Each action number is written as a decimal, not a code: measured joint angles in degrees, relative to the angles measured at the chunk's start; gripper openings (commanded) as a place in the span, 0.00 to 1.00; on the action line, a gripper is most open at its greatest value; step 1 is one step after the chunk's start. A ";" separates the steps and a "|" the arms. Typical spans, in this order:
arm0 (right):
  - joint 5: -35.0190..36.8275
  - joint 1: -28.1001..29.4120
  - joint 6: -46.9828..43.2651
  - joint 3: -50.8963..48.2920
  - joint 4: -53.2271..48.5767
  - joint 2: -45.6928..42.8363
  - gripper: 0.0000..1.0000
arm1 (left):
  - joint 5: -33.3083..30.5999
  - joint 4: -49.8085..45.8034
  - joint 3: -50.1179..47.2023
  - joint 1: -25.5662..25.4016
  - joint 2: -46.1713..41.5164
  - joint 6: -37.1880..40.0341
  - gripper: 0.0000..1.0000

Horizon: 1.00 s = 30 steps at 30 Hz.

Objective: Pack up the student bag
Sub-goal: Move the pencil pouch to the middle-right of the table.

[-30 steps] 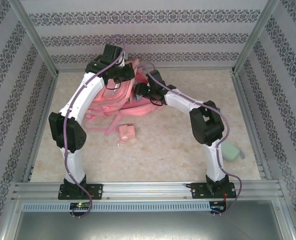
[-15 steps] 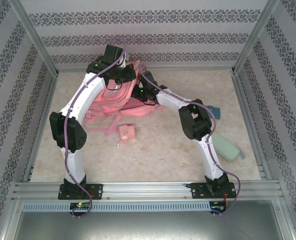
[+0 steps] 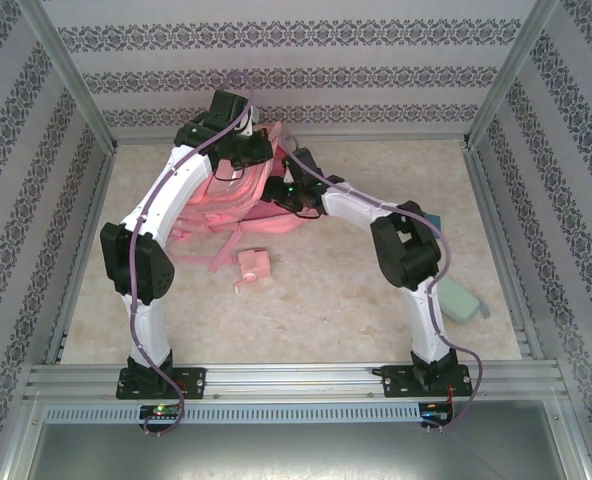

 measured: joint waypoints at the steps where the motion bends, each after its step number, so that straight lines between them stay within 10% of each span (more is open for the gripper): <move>1: 0.44 -0.22 -0.46 -1.77 -0.22 -2.27 0.63 | 0.04 0.00 0.00 0.02 0.00 0.04 0.00; 17: 12.66 -10.97 -5.07 -36.63 -12.96 -43.34 0.76 | 4.81 2.78 -5.09 -1.44 0.07 0.28 0.00; 22: 15.89 -21.49 -4.87 -45.33 -18.97 -55.58 0.98 | 5.84 4.46 -7.82 -2.43 -0.11 0.24 0.00; 30: 18.75 -41.11 -6.03 -53.07 -26.86 -63.71 0.98 | 6.27 4.81 -8.72 -2.95 -0.31 0.26 0.00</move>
